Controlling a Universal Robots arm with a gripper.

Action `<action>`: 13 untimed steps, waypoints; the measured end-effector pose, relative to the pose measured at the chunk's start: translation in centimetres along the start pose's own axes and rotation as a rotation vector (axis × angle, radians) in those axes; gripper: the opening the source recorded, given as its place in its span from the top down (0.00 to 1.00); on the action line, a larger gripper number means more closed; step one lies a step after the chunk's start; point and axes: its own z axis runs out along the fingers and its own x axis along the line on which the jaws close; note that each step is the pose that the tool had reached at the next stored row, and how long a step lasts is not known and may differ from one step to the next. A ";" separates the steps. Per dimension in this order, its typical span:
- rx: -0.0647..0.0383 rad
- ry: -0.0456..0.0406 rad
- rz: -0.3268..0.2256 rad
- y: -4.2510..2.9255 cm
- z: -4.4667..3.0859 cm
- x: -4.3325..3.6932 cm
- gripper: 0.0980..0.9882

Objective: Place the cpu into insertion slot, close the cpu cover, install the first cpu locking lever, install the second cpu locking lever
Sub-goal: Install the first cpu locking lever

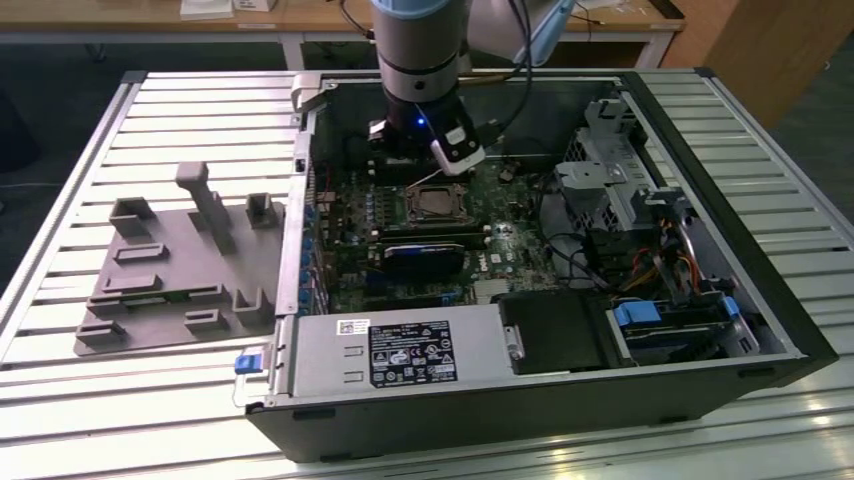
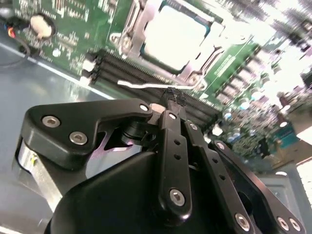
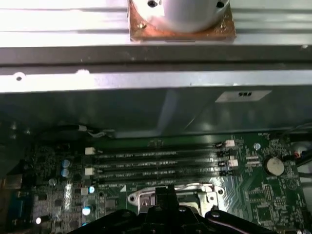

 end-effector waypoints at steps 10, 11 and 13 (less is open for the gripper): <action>0.036 -0.0037 -0.003 0.27 0.60 -0.32 1.00; 0.036 -0.0037 -0.003 0.34 0.65 -0.48 1.00; 0.036 -0.0037 -0.003 0.48 0.76 -0.80 1.00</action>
